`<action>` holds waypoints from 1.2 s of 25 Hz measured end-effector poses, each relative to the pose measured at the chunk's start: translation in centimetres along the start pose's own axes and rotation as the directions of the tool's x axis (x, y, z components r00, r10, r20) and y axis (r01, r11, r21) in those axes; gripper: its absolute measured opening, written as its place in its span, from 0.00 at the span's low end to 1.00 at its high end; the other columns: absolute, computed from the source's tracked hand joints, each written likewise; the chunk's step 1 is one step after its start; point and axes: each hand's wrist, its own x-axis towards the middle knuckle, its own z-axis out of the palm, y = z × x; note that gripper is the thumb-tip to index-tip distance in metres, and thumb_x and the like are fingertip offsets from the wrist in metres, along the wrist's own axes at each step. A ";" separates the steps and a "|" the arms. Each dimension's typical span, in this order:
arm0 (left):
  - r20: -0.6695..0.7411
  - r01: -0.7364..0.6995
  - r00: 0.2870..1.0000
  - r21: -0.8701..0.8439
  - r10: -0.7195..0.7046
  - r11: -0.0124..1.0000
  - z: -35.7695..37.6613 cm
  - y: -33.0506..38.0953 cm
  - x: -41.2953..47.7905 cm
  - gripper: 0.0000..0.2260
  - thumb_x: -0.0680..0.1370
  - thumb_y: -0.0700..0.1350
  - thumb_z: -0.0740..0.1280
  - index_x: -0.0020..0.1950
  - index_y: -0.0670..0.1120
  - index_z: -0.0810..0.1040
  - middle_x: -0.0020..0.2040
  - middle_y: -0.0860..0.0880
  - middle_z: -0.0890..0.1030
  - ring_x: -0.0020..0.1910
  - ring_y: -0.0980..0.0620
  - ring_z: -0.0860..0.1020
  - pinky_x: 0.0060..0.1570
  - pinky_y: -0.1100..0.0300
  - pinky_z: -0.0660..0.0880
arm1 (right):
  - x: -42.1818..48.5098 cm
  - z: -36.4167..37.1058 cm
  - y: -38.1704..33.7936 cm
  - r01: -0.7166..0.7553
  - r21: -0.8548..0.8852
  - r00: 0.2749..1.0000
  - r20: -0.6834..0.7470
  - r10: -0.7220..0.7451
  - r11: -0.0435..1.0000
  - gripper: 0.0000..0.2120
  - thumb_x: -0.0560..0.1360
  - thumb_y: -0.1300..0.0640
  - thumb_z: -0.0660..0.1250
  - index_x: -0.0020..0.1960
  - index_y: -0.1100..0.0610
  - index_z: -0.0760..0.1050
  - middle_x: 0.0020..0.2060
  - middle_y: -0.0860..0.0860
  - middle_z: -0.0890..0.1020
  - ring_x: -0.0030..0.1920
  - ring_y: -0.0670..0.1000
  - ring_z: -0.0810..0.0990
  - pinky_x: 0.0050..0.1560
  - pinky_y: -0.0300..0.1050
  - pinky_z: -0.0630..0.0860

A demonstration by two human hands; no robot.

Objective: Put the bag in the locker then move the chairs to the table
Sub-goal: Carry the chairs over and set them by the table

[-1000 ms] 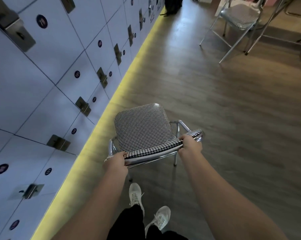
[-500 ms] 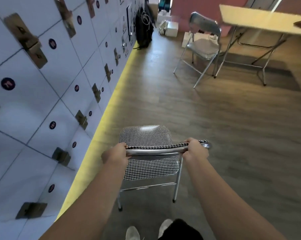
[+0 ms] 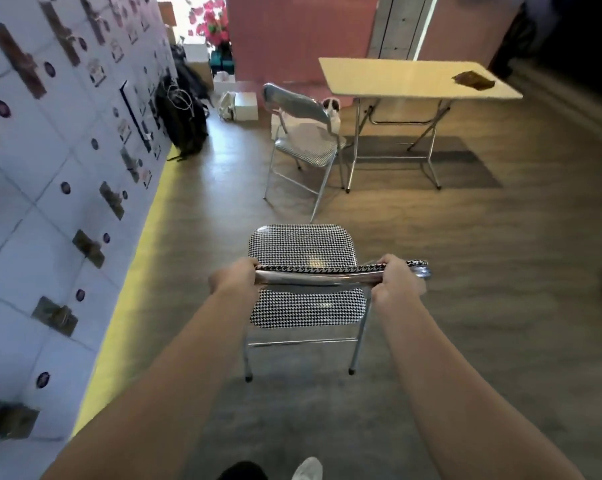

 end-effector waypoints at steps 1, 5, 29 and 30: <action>0.017 -0.004 1.000 0.006 0.004 1.000 3.4 1.4 1.3 0.11 0.68 0.38 0.73 0.48 0.34 0.80 0.47 0.38 0.84 0.32 0.45 0.80 0.27 0.58 0.76 | 2.5 1.9 -2.0 -0.006 0.008 1.000 0.006 0.006 1.000 0.26 0.57 0.66 0.68 0.55 0.59 0.70 0.44 0.58 0.79 0.35 0.55 0.79 0.37 0.56 0.82; 0.081 -0.049 0.996 0.028 0.047 0.998 16.0 7.4 2.8 0.10 0.70 0.37 0.74 0.41 0.34 0.74 0.41 0.39 0.81 0.34 0.46 0.80 0.31 0.53 0.79 | 12.3 8.9 -8.5 0.004 0.083 0.999 0.032 -0.007 0.997 0.28 0.54 0.63 0.65 0.53 0.55 0.66 0.46 0.55 0.76 0.33 0.53 0.78 0.27 0.44 0.77; 0.285 0.273 0.931 -0.136 -0.226 0.952 93.4 28.3 26.0 0.12 0.79 0.33 0.64 0.61 0.31 0.73 0.38 0.44 0.73 0.24 0.58 0.76 0.22 0.71 0.71 | 67.3 48.9 -42.2 0.036 0.131 0.958 -0.288 0.003 0.991 0.29 0.67 0.69 0.70 0.67 0.64 0.69 0.51 0.56 0.77 0.35 0.51 0.76 0.41 0.46 0.77; 0.261 0.295 0.933 -0.163 -0.248 0.941 95.4 28.5 26.9 0.10 0.80 0.34 0.63 0.60 0.32 0.74 0.40 0.44 0.73 0.24 0.58 0.75 0.25 0.70 0.71 | 69.4 50.4 -43.2 0.033 0.114 0.954 -0.299 0.002 0.993 0.28 0.67 0.69 0.70 0.66 0.64 0.69 0.50 0.56 0.77 0.34 0.51 0.77 0.42 0.46 0.78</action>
